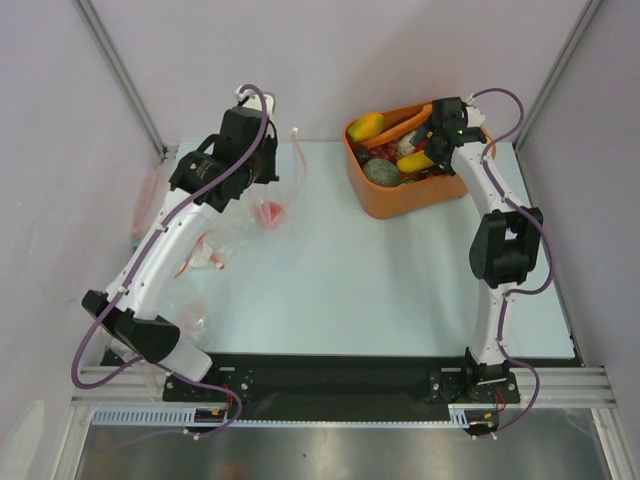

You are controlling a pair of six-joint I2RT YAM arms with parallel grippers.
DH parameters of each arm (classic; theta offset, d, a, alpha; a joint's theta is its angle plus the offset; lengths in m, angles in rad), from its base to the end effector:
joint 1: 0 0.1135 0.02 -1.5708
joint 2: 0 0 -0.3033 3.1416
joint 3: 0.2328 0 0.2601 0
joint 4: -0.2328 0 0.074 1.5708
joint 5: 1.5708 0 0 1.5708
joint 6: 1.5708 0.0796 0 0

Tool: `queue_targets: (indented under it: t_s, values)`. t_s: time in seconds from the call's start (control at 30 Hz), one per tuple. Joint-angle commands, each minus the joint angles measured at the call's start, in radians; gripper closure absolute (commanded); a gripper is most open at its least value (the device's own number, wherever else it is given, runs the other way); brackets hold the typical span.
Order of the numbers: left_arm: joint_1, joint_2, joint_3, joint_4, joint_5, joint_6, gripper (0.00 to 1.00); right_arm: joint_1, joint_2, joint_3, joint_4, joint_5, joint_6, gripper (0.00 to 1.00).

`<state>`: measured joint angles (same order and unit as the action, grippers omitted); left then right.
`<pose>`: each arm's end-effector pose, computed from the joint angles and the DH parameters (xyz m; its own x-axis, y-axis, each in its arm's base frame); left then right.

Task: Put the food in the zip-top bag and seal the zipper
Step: Pick up the fake fruit from the bin.

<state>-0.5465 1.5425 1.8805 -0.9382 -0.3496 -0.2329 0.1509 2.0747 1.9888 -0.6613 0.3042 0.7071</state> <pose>0.3158 -0.1602 0.4732 -0.5265 0.0665 -0.8476 0.1288 0.9917 -0.0022 0.5313 0.0567 0.3153 -0.4628 0.5566 -0.6900 0.4926 0.8086 0.3218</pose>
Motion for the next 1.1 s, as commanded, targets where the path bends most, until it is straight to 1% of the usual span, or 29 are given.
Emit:
queue_targets:
  t_s: [0.0,0.1,0.17,0.2,0.27,0.3,0.37,0.4,0.47,0.5,0.53,0.6,0.67,0.83,0.93,1.0,1.03,1.07]
  values:
    - [0.000,-0.036,-0.007,0.016,-0.031,0.029,1.00,-0.004,0.053,0.096,-0.029,0.055,0.034,0.01]
    - [-0.003,0.010,-0.006,0.003,0.003,0.017,1.00,-0.013,0.114,0.140,-0.052,0.036,0.046,0.02]
    - [-0.006,0.048,-0.003,-0.002,0.024,0.006,1.00,-0.020,0.139,0.157,-0.043,0.030,0.043,0.05]
    - [-0.007,0.059,0.000,0.001,0.053,0.001,1.00,-0.022,0.142,0.156,-0.037,0.026,0.043,0.11]
    - [-0.007,0.083,0.005,0.018,0.087,-0.023,1.00,-0.025,0.134,0.154,-0.026,0.021,0.035,0.18]
    - [-0.009,0.088,0.005,0.027,0.121,-0.031,0.99,-0.025,0.125,0.148,-0.014,0.021,0.026,0.27]
    - [-0.009,0.096,0.002,0.062,0.152,-0.058,1.00,-0.025,0.101,0.107,0.037,0.018,0.006,0.36]
    - [-0.009,0.108,0.003,0.070,0.167,-0.066,1.00,-0.025,0.069,0.088,0.051,0.022,-0.014,0.46]
    - [-0.009,0.122,0.012,0.084,0.205,-0.091,1.00,-0.027,0.036,0.044,0.093,0.026,-0.032,0.57]
    - [-0.009,0.142,0.017,0.090,0.218,-0.097,1.00,-0.028,0.004,0.029,0.107,0.024,-0.053,0.65]
    - [-0.009,0.151,0.032,0.091,0.240,-0.109,1.00,-0.028,-0.014,0.016,0.118,0.023,-0.064,0.68]
    - [-0.009,0.171,0.048,0.096,0.262,-0.120,1.00,-0.030,-0.047,-0.019,0.140,0.021,-0.080,0.72]
    - [-0.009,0.197,0.066,0.105,0.293,-0.138,1.00,-0.030,-0.103,-0.051,0.163,0.013,-0.098,0.73]
    - [-0.009,0.241,0.103,0.121,0.337,-0.178,1.00,-0.030,-0.252,-0.183,0.236,-0.077,-0.097,0.76]
    - [-0.009,0.266,0.127,0.115,0.342,-0.184,1.00,-0.030,-0.295,-0.205,0.293,-0.149,-0.098,0.77]
    - [-0.009,0.277,0.137,0.113,0.342,-0.184,1.00,-0.030,-0.310,-0.203,0.319,-0.246,-0.090,0.82]
    - [-0.009,0.283,0.147,0.111,0.342,-0.183,1.00,-0.030,-0.318,-0.211,0.331,-0.279,-0.084,0.83]
    - [-0.009,0.294,0.155,0.108,0.340,-0.180,1.00,-0.028,-0.335,-0.220,0.363,-0.354,-0.058,0.83]
